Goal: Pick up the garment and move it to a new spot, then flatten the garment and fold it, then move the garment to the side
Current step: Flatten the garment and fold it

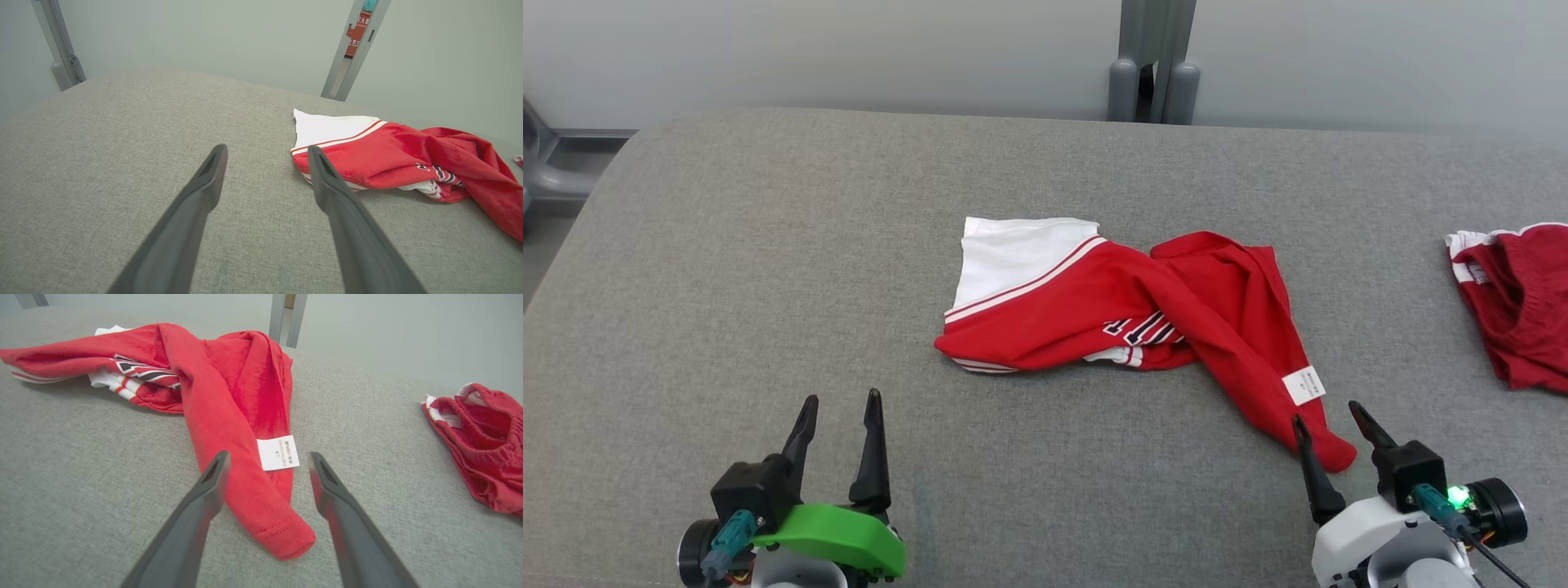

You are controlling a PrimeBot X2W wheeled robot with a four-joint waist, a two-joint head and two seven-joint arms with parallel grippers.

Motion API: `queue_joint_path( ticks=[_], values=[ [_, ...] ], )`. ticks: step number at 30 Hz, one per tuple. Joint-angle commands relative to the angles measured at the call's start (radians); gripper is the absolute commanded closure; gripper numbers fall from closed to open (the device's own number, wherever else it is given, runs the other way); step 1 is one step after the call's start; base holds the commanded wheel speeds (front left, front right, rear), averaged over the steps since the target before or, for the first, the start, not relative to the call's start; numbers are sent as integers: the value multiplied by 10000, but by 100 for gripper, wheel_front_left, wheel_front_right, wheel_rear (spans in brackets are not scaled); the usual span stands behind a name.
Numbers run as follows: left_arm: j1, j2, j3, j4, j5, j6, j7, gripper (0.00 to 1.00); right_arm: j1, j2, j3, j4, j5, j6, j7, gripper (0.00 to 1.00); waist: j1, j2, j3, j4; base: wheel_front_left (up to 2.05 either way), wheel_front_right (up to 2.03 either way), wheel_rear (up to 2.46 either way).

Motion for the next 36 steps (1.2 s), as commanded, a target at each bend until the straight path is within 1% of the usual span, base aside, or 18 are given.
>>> queue_joint_path(
  ticks=[1, 4, 7, 11, 13, 18, 22, 24, 27, 28, 29, 31, 32, 36],
  values=[
    [161, 91, 10, -21, -86, 70, -3, 0, 99, 18, -65, -246, 239, -15, -32, 0, 0, 0, -49, -43, 0, 0, 0],
    [150, 87, -37, -41, -96, 60, 16, 0, -88, -156, -142, -747, 436, -15, 126, 0, 0, 0, -53, -19, 0, 0, 0],
    [0, 38, -110, -60, -102, 14, 13, 0, -664, -370, -203, -1199, 441, -15, 468, 0, 0, 0, 47, 121, 0, 0, 0],
    [-251, -50, -170, -57, -125, -20, -22, 0, -1694, -496, -194, -1183, 496, -15, 1139, 0, 0, 0, 306, 503, 0, 0, 0],
    [-344, -87, -190, -13, -132, -51, -49, 0, -2313, -703, -76, -833, 520, -15, 1494, 0, 0, 0, 475, 752, 0, 0, 0],
    [-574, -194, -167, 142, -163, -95, -136, 0, -3794, -1017, 284, 703, 745, -15, 2315, 0, 0, 0, 892, 1433, 0, 0, 0],
    [-736, -294, -159, 263, -188, -172, -203, 0, -4667, -1234, 436, 2120, 861, -15, 2991, 0, 0, 0, 1138, 1893, 0, 0, 0],
    [-782, -336, -133, 336, -204, -187, -245, 0, -4979, -1383, 496, 2814, 766, -15, 3419, 0, 0, 0, 1214, 2068, 0, 0, 0],
    [-802, -394, -102, 435, -201, -234, -259, 0, -5382, -1433, 551, 3694, 852, -15, 4032, 0, 0, 0, 1274, 2237, 0, 0, 0],
    [-809, -413, -84, 457, -188, -246, -277, 0, -5533, -1460, 598, 3928, 912, -15, 4169, 6, 0, 0, 1285, 2268, 0, 0, 0],
    [-814, -429, -76, 470, -178, -259, -289, 0, -5644, -1482, 630, 4087, 964, -15, 4240, 59, 0, 0, 1294, 2287, 0, 0, 0],
    [-828, -465, -55, 503, -161, -289, -303, 0, -5907, -1494, 705, 4342, 1039, -15, 4293, 93, 0, 0, 1312, 2320, 0, 0, 0],
    [-844, -484, -44, 519, -151, -287, -314, 0, -6069, -1497, 677, 4441, 1111, -15, 4220, 100, 0, 0, 1331, 2331, 0, 0, 0],
    [-943, -546, -24, 578, -94, -355, -325, 0, -6835, -1514, 312, 4637, 1182, -15, 3643, 100, 0, 0, 1403, 2351, 0, 0, 0]
  ],
)
